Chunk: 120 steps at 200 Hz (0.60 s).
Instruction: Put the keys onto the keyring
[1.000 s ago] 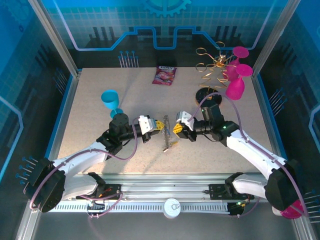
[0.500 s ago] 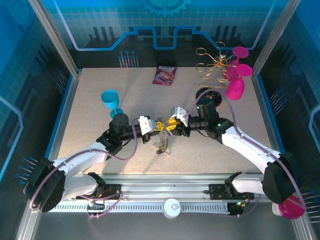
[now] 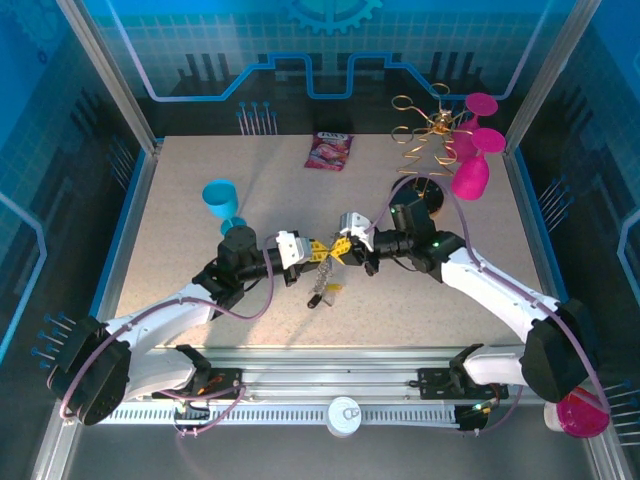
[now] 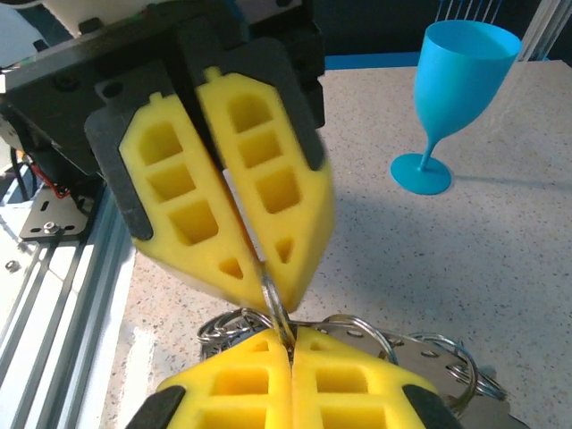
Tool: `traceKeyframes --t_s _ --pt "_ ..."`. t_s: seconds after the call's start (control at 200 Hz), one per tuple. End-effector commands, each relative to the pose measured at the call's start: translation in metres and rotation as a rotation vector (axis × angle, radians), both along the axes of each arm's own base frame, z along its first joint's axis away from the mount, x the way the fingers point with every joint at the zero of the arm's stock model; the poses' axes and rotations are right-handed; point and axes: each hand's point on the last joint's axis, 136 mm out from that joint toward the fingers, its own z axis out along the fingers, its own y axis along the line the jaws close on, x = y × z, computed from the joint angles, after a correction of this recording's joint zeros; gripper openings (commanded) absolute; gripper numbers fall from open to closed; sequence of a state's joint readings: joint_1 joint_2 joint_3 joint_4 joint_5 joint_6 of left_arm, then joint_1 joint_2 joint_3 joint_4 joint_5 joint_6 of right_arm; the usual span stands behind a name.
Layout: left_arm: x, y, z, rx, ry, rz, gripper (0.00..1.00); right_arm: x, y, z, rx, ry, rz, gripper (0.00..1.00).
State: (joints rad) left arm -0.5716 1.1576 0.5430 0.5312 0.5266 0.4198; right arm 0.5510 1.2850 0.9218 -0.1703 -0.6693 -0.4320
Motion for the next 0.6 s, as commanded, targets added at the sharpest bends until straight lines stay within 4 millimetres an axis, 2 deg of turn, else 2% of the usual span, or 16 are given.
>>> traceKeyframes --t_s 0.0,0.15,0.265,0.365,0.445,0.515,0.595 --pt "0.001 0.0 0.003 0.046 -0.011 0.001 0.16 -0.011 0.004 0.012 -0.074 -0.078 0.077 0.0" --pt "0.002 0.005 -0.01 0.171 0.01 0.006 0.17 -0.024 0.002 -0.004 -0.281 -0.098 0.14 0.0" --pt "0.001 0.006 -0.011 0.212 0.017 -0.006 0.12 -0.028 0.007 -0.011 -0.387 -0.122 0.183 0.0" --pt "0.0 0.005 -0.011 0.224 0.018 -0.02 0.0 -0.028 0.016 -0.003 -0.375 -0.146 0.2 0.0" --pt "-0.001 0.005 -0.009 0.223 0.015 -0.021 0.0 -0.025 0.02 0.008 -0.318 -0.156 0.173 0.0" --pt "-0.002 0.006 -0.007 0.204 0.004 -0.017 0.0 -0.017 0.015 0.019 -0.226 -0.128 0.106 0.0" --pt "-0.006 0.005 -0.002 0.159 -0.017 -0.023 0.0 -0.008 0.003 0.023 -0.126 -0.069 0.022 0.28"
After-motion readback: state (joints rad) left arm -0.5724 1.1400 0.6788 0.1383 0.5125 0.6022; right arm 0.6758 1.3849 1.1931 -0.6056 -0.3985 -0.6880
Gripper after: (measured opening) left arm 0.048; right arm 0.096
